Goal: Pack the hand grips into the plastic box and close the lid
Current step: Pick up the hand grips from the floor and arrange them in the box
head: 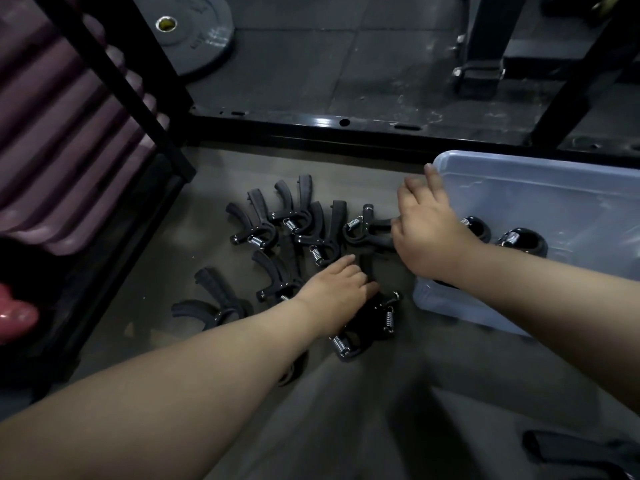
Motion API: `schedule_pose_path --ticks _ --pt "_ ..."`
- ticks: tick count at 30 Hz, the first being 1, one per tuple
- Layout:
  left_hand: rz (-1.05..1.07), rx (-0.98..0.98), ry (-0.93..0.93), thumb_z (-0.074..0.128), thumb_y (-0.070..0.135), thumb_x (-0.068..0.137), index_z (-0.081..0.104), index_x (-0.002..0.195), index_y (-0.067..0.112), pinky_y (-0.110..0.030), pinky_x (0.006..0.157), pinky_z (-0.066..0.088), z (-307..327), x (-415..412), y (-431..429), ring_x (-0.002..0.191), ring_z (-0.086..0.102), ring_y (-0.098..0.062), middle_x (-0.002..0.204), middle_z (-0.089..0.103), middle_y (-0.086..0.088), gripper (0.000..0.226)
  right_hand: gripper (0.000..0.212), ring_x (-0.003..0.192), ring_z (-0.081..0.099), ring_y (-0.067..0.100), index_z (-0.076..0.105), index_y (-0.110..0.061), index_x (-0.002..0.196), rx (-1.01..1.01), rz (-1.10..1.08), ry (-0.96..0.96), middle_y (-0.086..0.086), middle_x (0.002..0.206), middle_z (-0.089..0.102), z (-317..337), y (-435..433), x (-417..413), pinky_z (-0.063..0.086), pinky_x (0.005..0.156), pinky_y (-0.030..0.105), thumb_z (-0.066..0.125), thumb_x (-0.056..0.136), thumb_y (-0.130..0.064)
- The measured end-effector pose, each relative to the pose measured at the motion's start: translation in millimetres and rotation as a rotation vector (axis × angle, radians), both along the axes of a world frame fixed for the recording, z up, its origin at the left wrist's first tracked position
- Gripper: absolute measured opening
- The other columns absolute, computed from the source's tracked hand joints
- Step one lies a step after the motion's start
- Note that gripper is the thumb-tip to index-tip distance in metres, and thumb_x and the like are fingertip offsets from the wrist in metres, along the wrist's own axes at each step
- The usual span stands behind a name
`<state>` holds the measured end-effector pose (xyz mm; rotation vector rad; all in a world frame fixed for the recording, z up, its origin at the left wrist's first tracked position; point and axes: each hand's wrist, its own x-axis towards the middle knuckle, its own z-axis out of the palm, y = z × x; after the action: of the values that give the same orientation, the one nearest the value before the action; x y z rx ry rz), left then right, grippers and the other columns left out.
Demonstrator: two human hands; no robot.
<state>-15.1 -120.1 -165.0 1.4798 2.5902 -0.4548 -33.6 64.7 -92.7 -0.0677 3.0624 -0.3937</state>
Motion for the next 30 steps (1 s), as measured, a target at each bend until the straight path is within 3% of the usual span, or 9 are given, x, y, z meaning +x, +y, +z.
schedule_pose_path --ticks 4,8,11,13,19,24,26,28,30 --pt "0.003 0.262 0.112 0.038 0.032 0.091 0.067 0.115 0.020 -0.041 0.105 0.039 -8 0 -14 0.096 0.061 -0.026 0.093 0.062 -0.001 0.040 0.060 0.146 -0.014 0.036 0.022 0.005 0.148 -0.020 0.006 0.005 0.016 0.156 0.017 -2 1 0 0.002 0.121 0.042 0.034 0.097 -0.024" --pt "0.540 0.487 0.059 0.029 0.046 0.094 0.065 0.104 0.019 -0.042 0.091 0.038 14 -1 -7 0.096 0.061 -0.030 0.094 0.066 -0.004 0.046 0.059 0.147 -0.015 0.032 0.020 0.003 0.149 -0.053 0.001 -0.007 0.014 0.157 0.015 0 0 0 0.005 0.121 0.042 0.035 0.098 -0.024" --pt "0.963 0.767 -0.151 0.036 0.042 0.101 0.060 0.105 0.012 -0.039 0.086 0.042 32 -14 0 0.103 0.059 -0.035 0.104 0.065 -0.013 0.039 0.058 0.147 -0.016 0.031 0.019 0.002 0.149 -0.069 -0.008 -0.010 0.012 0.157 0.013 2 1 1 0.005 0.121 0.041 0.034 0.099 -0.024" --pt "1.125 0.975 -0.310 0.042 0.039 0.101 0.055 0.096 0.011 -0.031 0.079 0.039 40 -23 5 0.101 0.058 -0.035 0.106 0.063 -0.019 0.031 0.059 0.147 -0.016 0.030 0.020 0.002 0.149 -0.072 -0.004 -0.008 0.012 0.158 0.013 2 1 1 0.003 0.121 0.041 0.034 0.099 -0.024" --pt "1.195 1.351 -0.625 0.050 0.046 0.097 0.049 0.086 0.021 -0.028 0.068 0.042 84 -30 26 0.072 0.053 -0.015 0.078 0.056 0.003 0.028 0.058 0.147 -0.018 0.027 0.019 0.001 0.150 -0.133 0.004 -0.039 0.009 0.159 0.011 5 4 2 0.001 0.121 0.039 0.035 0.099 -0.024" --pt "1.225 1.554 -0.989 0.048 0.046 0.097 0.051 0.111 0.012 -0.042 0.084 0.055 112 -33 45 0.088 0.070 -0.028 0.096 0.072 -0.013 0.036 0.059 0.147 -0.018 0.025 0.016 0.001 0.150 -0.162 0.009 -0.036 0.009 0.160 0.009 7 4 3 -0.003 0.120 0.034 0.035 0.100 -0.023" --pt "1.247 1.593 -1.062 0.045 0.043 0.099 0.048 0.119 0.006 -0.040 0.077 0.054 118 -33 51 0.074 0.065 -0.029 0.086 0.067 -0.015 0.043 0.059 0.147 -0.019 0.024 0.015 0.001 0.151 -0.162 0.005 -0.029 0.009 0.161 0.008 7 4 4 -0.004 0.119 0.033 0.034 0.100 -0.023" --pt "1.258 1.585 -1.105 0.042 0.044 0.098 0.054 0.112 0.006 -0.034 0.064 0.048 122 -31 55 0.061 0.055 -0.021 0.076 0.062 -0.010 0.042 0.060 0.147 -0.020 0.022 0.016 0.000 0.151 -0.171 0.002 -0.026 0.008 0.161 0.007 7 5 4 -0.005 0.118 0.032 0.035 0.100 -0.024" --pt "1.255 1.546 -1.056 0.040 0.041 0.099 0.059 0.092 0.014 -0.030 0.060 0.043 123 -29 57 0.060 0.053 -0.017 0.076 0.061 -0.009 0.034 0.058 0.147 -0.020 0.020 0.019 -0.002 0.151 -0.224 0.007 -0.036 0.006 0.161 0.008 5 7 2 -0.005 0.117 0.030 0.036 0.100 -0.023"
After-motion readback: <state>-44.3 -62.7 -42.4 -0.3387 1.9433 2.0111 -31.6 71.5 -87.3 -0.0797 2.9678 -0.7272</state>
